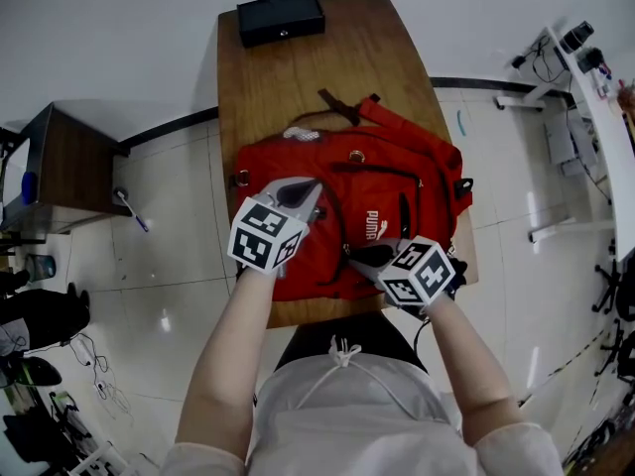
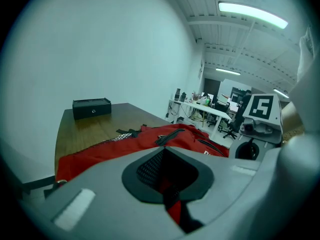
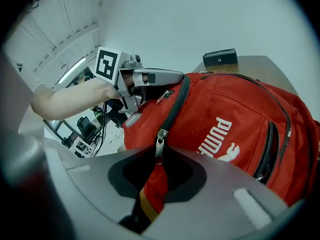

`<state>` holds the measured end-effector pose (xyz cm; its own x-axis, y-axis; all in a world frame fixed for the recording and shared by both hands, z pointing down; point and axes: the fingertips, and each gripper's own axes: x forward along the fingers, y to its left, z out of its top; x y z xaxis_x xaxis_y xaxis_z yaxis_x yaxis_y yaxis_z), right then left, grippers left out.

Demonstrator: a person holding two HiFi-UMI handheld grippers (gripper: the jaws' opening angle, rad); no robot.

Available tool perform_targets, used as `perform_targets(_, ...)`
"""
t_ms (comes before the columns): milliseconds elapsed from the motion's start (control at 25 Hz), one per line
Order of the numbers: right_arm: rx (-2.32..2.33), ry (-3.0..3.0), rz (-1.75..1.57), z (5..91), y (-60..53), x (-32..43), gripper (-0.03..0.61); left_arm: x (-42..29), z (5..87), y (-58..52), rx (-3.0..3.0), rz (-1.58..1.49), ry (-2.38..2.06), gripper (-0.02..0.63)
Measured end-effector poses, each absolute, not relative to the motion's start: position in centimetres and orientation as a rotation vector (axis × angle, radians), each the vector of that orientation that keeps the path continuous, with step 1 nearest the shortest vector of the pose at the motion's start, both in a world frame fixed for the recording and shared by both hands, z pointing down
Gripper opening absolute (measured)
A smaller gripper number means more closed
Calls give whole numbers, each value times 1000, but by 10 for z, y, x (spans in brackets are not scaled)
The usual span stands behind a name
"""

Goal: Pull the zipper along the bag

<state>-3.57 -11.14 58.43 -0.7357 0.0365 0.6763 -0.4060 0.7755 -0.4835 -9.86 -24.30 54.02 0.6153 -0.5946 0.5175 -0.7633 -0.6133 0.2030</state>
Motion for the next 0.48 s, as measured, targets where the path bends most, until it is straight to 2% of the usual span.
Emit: perform_targets(480, 239, -2187, 819, 611, -33, -47, 41, -101, 539, -244, 2454, 549, -1132, 6)
